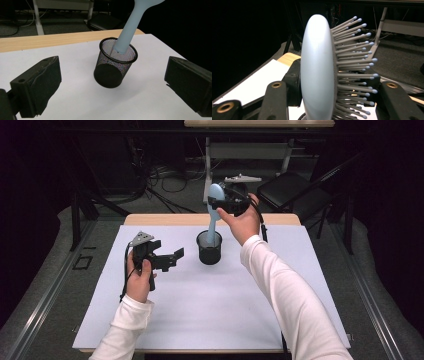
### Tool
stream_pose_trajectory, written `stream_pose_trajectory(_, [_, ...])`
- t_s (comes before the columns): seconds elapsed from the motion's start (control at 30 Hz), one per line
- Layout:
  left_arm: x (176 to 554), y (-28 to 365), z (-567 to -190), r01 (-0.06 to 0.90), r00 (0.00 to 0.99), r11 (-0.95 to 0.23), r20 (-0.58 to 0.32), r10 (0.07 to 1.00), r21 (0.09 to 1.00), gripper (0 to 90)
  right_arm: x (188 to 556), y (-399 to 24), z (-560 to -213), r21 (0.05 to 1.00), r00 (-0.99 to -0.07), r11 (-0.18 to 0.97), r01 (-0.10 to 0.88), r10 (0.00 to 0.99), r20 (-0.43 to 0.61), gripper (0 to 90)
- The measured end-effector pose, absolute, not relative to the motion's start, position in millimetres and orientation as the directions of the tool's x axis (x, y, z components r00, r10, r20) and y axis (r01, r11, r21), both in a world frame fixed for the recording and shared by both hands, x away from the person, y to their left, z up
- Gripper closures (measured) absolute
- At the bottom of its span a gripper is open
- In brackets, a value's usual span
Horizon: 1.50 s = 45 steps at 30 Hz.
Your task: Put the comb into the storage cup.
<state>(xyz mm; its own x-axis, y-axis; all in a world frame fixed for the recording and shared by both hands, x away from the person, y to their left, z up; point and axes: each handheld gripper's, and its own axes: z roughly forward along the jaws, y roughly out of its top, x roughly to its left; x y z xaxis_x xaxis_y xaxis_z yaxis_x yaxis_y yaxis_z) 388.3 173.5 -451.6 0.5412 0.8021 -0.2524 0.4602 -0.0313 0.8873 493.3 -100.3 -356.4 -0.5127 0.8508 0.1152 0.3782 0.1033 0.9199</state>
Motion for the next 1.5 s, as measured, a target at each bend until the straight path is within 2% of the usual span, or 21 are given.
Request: stream_pose_trajectory(1.5, [389.3,172.3,-453.6,0.464,0.543,-0.04,-0.248,0.802,0.885,1.1,490.9,-89.0,-404.7,0.917,-0.522,0.166,0.362,0.851,0.051,47.4])
